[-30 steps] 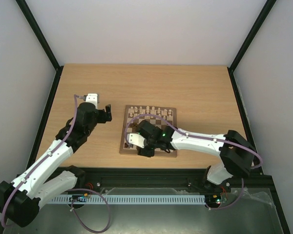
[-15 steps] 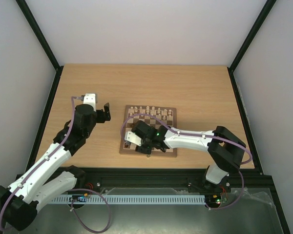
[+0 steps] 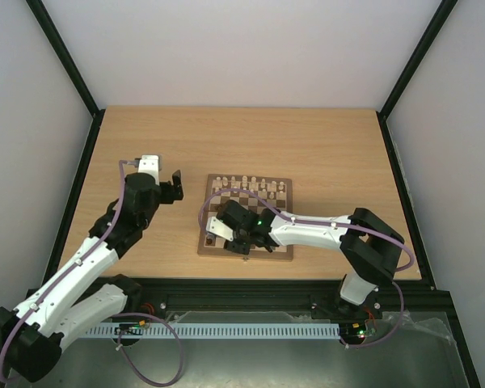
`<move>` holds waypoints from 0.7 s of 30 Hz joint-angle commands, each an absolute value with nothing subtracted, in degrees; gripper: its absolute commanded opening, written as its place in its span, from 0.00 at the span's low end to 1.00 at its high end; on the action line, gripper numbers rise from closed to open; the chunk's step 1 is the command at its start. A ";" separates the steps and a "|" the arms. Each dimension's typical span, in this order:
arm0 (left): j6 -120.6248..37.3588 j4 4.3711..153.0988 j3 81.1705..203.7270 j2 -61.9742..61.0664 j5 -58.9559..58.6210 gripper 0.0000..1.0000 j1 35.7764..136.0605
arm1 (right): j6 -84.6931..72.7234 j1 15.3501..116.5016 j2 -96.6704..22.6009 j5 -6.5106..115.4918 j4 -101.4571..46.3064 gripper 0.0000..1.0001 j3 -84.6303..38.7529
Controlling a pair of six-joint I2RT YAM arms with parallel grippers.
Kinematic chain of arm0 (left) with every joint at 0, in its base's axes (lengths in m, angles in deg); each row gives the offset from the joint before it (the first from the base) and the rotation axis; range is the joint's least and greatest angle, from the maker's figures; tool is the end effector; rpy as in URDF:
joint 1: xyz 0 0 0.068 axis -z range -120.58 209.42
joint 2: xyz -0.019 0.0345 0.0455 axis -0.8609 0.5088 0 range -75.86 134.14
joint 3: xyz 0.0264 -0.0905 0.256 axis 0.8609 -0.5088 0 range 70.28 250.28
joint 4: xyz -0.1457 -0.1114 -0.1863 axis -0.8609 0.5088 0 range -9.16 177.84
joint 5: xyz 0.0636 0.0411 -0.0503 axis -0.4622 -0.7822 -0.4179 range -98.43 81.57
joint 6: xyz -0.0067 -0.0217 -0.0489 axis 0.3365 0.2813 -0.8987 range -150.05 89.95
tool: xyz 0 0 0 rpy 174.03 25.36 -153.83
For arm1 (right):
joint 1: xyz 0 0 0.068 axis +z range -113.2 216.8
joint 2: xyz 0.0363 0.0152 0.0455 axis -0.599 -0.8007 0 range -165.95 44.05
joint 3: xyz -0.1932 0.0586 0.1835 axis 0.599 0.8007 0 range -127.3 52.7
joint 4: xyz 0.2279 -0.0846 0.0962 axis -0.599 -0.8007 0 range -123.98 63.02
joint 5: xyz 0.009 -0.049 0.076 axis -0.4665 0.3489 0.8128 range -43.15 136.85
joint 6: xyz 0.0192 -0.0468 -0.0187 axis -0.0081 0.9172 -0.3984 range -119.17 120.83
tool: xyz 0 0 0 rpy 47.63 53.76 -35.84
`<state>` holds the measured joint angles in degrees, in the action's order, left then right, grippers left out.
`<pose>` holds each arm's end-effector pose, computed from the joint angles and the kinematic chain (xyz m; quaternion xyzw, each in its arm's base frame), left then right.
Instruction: Set up the chess pieces on the board
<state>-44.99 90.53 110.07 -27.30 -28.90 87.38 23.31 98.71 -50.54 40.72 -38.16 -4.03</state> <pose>0.1811 -0.0821 0.2993 -0.0126 0.8051 -0.0762 0.5881 0.1648 0.3008 0.1911 -0.6144 0.7056 0.0707 0.3458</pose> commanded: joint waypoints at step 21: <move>-38.35 96.59 121.51 -19.24 -45.57 0.99 97.92 | 14.90 77.11 -39.94 53.88 -49.84 0.56 -10.43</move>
